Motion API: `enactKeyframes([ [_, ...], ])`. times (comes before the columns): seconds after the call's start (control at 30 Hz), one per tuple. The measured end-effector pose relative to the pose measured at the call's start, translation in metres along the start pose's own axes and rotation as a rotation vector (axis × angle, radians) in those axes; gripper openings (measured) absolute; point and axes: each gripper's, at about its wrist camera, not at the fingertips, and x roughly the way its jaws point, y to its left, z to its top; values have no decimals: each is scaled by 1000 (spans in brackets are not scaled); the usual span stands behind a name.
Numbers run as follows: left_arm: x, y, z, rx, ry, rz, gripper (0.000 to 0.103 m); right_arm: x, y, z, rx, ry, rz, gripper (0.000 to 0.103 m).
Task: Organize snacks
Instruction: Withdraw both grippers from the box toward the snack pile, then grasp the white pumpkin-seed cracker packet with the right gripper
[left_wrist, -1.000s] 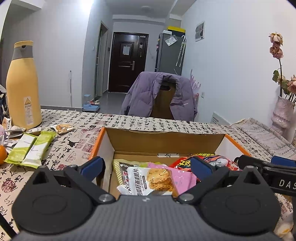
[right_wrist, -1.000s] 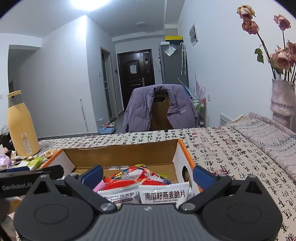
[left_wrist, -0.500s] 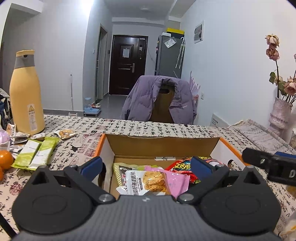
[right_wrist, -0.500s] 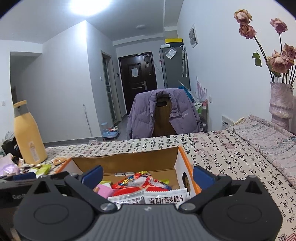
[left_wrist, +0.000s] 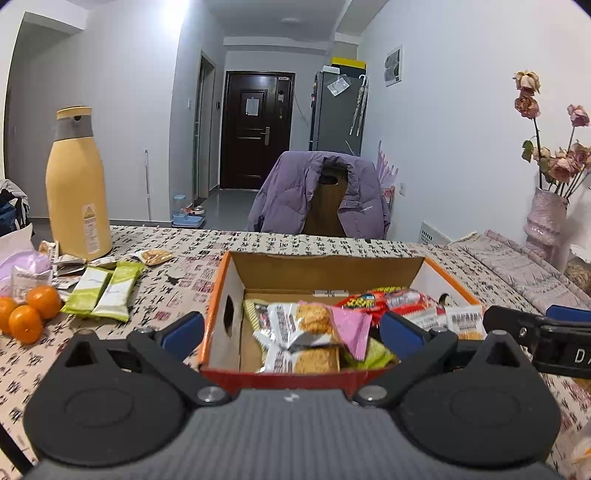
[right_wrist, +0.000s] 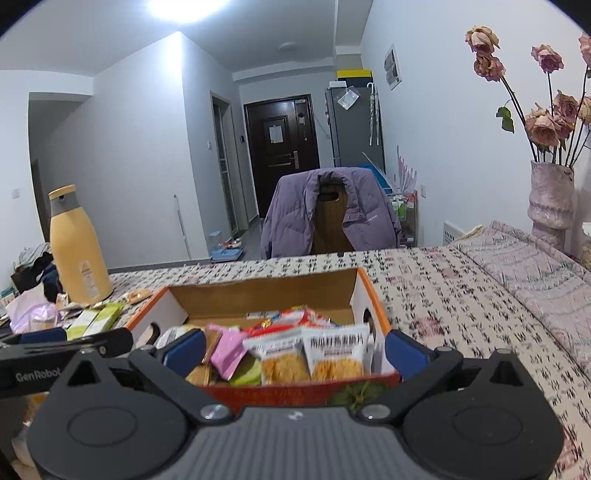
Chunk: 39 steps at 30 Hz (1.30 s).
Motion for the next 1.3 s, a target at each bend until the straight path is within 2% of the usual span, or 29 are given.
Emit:
enactKeyframes([
  [0.4,-38,28,-49,-10,50,5,103,-36,10,-46,-37,65,-6,103],
  [0.67,-43,49,-81,-21,98,-14,103,-42,11,-79,-42,122,-8,103],
  [0.83,-39,56,-92,-23,101,-23,103,-44,12,-91,-46,138,-14,103],
  [1.3,-36,57,-99,-25,82,-23,103,-35,23,-90,-73,148,-14,103],
])
